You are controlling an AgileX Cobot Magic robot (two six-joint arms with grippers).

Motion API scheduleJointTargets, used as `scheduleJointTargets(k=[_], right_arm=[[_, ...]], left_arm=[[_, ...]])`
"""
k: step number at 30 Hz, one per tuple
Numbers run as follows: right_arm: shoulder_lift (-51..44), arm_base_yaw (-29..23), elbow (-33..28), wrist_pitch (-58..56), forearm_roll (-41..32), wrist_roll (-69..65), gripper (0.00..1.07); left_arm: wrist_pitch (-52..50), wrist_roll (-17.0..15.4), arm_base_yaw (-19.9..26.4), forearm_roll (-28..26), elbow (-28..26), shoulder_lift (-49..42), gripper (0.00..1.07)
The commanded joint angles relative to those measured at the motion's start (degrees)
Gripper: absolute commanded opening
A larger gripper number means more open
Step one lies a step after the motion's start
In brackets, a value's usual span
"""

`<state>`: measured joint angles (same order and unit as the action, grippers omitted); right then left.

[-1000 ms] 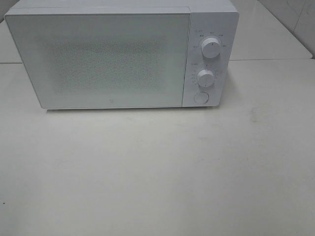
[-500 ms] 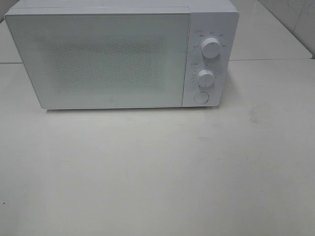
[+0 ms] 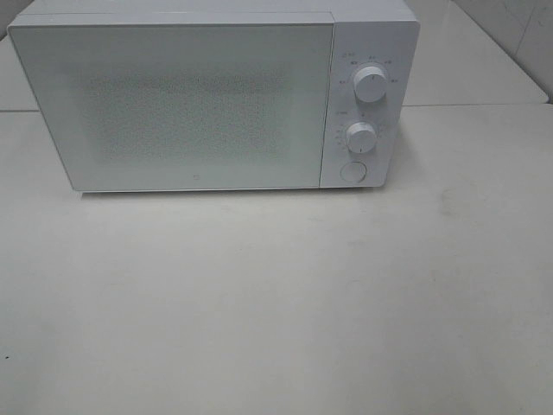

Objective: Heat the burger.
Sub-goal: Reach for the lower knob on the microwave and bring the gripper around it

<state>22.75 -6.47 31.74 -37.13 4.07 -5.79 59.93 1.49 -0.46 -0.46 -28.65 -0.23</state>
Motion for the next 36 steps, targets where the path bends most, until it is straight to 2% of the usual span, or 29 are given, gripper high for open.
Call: scheduleJointTargets(k=[1,21,24,26,36], right_arm=[[2.4,0.3,0.5,3.4,-0.1,-0.1,0.75],[28.9,0.3,0.5,21.4,-0.1,-0.6,0.75],[29.9,0.3,0.5,22.2,-0.1,-0.8,0.75],[33.9,0.3,0.5,26.3,-0.2,-1.0,0.75],[42.3,0.3,0.5,38.0,-0.2,-3.7,0.75]], left_arm=[[-0.5,-0.1,0.0,-0.2,0.1,-1.5,1.01],[-0.5,-0.1,0.0,-0.2,0.1,-1.5,1.01],[-0.5,-0.1,0.0,-0.2,0.1,-1.5,1.01],[-0.5,-0.1,0.0,-0.2,0.1,-1.5,1.01],[-0.5,-0.1,0.0,-0.2,0.1,-1.5,1.01]])
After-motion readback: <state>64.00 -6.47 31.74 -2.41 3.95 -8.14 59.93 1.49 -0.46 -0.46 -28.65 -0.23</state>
